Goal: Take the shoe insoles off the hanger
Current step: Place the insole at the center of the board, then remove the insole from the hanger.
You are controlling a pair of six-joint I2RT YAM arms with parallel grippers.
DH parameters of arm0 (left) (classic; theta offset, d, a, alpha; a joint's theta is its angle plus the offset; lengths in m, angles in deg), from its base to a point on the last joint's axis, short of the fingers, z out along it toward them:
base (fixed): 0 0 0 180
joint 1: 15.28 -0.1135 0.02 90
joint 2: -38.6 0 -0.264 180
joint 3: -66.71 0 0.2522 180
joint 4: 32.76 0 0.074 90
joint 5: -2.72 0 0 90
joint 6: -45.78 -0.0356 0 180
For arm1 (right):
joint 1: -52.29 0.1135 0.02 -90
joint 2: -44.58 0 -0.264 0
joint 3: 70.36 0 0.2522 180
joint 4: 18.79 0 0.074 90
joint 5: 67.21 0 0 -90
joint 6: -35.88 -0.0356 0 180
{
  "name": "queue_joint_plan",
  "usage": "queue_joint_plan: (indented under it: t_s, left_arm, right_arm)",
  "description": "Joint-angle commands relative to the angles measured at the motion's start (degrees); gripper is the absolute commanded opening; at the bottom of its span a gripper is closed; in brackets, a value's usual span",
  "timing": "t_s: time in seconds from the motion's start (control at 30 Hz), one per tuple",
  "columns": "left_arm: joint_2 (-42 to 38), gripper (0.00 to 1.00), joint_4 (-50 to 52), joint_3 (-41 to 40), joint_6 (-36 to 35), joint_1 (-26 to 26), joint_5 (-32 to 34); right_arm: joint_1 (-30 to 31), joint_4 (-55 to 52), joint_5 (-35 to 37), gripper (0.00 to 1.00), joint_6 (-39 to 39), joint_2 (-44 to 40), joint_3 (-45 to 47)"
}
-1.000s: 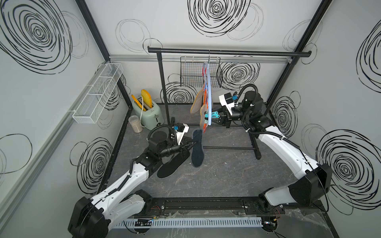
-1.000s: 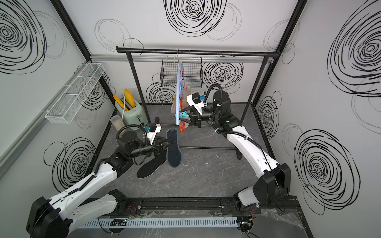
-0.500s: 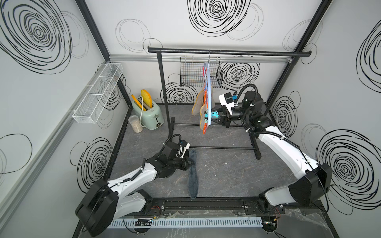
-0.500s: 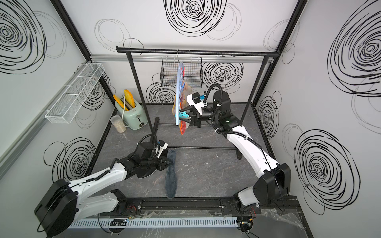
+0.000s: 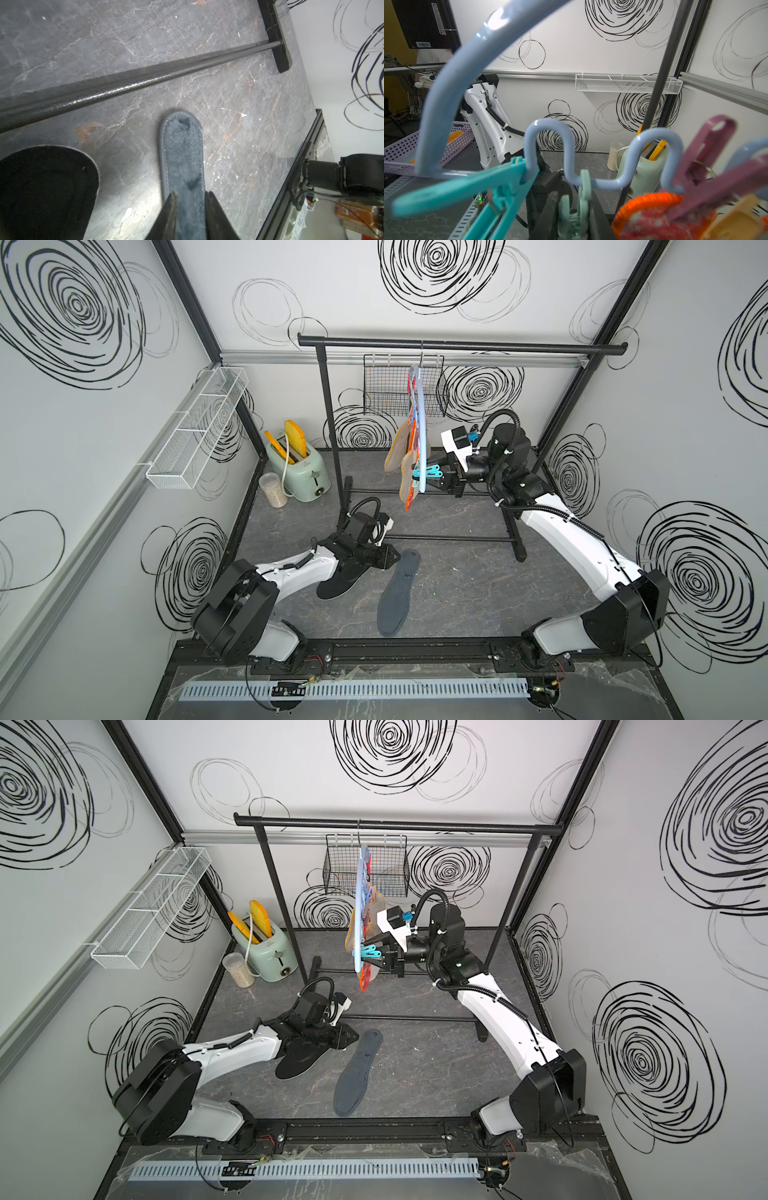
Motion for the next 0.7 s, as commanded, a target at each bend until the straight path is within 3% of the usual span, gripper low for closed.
queue_joint_plan:
  t_s: [0.0, 0.17, 0.23, 0.5, 0.67]
  left_arm:
    - [2.5, 0.24, -3.5, 1.7, -0.2, 0.2, -0.8]
    - [1.7, 0.25, -2.9, 2.8, 0.1, -0.1, 2.0]
    - [-1.1, 0.30, -2.5, 2.3, 0.2, -0.5, 3.5]
    - [-18.4, 0.55, -1.6, 0.1, 0.3, -5.3, 6.2]
    - [-23.3, 0.60, -3.8, 1.2, -1.1, -6.3, 4.0]
  right_arm:
    - [0.3, 1.2, -0.3, 0.22, 0.1, -0.8, 0.1]
    - [0.3, 0.9, 0.2, 0.25, 0.2, -0.8, 0.4]
    - [0.3, 1.0, 0.3, 0.28, 0.2, -1.2, 0.7]
    - [0.3, 0.6, 3.2, 0.71, 1.1, -3.2, 2.9]
    - [-0.8, -2.5, 6.0, 0.80, 3.5, -5.8, 4.4]
